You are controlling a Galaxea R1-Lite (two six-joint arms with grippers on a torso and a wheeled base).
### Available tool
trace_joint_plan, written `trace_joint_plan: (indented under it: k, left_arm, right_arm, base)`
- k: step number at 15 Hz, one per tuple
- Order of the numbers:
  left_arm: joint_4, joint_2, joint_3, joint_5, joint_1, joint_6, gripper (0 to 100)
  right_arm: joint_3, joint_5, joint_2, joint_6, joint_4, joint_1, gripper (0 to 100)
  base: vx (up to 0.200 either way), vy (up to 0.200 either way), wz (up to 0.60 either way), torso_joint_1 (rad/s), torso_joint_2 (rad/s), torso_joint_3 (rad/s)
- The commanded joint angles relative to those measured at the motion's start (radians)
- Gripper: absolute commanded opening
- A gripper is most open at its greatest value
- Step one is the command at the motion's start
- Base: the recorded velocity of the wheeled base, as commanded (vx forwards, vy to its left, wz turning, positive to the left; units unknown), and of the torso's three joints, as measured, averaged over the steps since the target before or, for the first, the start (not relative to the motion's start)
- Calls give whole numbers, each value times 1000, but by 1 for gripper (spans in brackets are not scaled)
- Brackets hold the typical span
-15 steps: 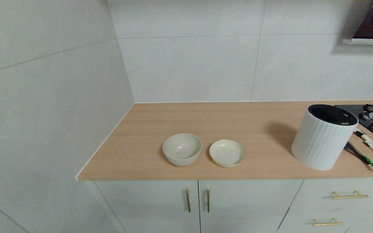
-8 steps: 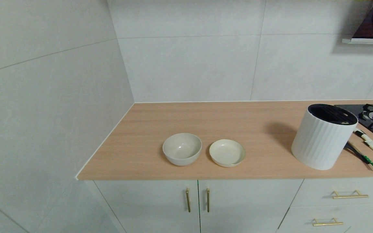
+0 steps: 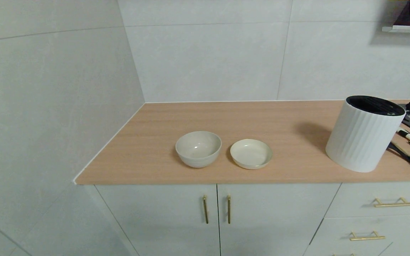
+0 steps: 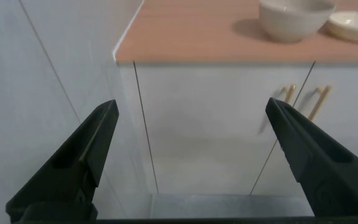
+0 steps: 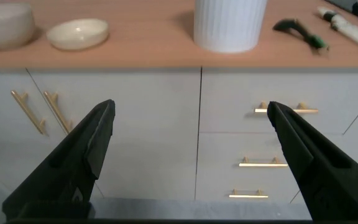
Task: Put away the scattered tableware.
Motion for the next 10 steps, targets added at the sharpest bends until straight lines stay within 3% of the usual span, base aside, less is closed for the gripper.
trace_joint_plan:
  k: [1, 10]
  left_arm:
    - [0, 0, 0, 0, 0, -1, 100]
    - [0, 0, 0, 0, 0, 0, 100]
  right_arm:
    - [0, 0, 1, 0, 0, 0, 100]
    - [0, 0, 1, 0, 0, 0, 100]
  base:
    - [0, 0, 0, -237, 535, 300]
    - [0, 0, 0, -215, 512, 296]
